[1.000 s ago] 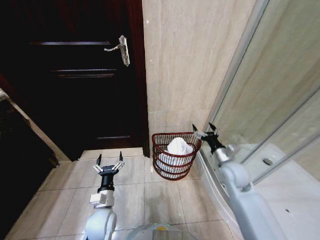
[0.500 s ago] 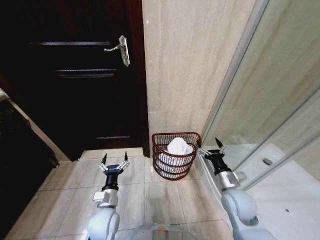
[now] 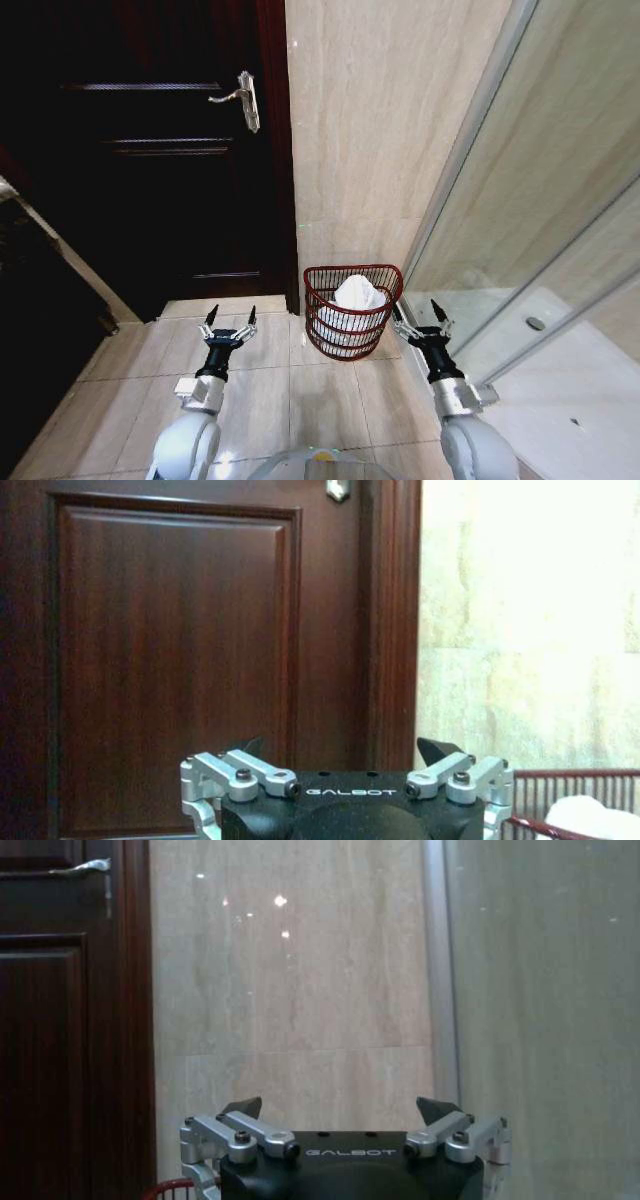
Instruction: Discard the used towel into the hamper.
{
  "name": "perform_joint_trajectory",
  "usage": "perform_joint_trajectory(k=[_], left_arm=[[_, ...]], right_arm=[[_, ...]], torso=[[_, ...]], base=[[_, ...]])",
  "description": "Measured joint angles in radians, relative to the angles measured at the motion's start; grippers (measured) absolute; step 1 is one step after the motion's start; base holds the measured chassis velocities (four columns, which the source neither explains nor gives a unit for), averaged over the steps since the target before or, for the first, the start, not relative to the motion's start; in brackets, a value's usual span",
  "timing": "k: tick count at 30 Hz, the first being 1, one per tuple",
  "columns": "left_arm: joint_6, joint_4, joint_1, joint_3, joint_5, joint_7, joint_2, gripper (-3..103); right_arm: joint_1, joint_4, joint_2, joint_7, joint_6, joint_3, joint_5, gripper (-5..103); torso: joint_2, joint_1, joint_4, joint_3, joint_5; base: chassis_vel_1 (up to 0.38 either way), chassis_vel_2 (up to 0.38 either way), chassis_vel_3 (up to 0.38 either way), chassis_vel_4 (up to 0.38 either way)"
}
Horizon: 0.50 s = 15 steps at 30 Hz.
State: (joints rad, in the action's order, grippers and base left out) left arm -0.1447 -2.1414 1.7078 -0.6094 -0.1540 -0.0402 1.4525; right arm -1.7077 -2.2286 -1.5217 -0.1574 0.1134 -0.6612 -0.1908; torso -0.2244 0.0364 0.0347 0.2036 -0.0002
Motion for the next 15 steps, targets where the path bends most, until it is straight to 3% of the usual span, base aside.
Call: perform_joint_trajectory(k=[7, 15], left_arm=[[-0.012, -0.001, -0.014, 0.022, 0.020, 0.010, 0.060, 100], [-0.004, -0.030, -0.008, -0.014, 0.009, 0.000, 0.022, 100]], right_arm=[[-0.038, -0.037, 0.015, 0.032, -0.002, 0.013, -0.026, 100], [-0.026, -0.064, 0.015, 0.089, -0.029, 0.044, -0.016, 100]], torso=[[0.000, 0.000, -0.0003, 0.000, 0.0002], [0.000, 0.000, -0.0002, 0.000, 0.0001]], base=[[0.000, 0.000, 0.000, 0.000], [0.000, 0.000, 0.000, 0.000]])
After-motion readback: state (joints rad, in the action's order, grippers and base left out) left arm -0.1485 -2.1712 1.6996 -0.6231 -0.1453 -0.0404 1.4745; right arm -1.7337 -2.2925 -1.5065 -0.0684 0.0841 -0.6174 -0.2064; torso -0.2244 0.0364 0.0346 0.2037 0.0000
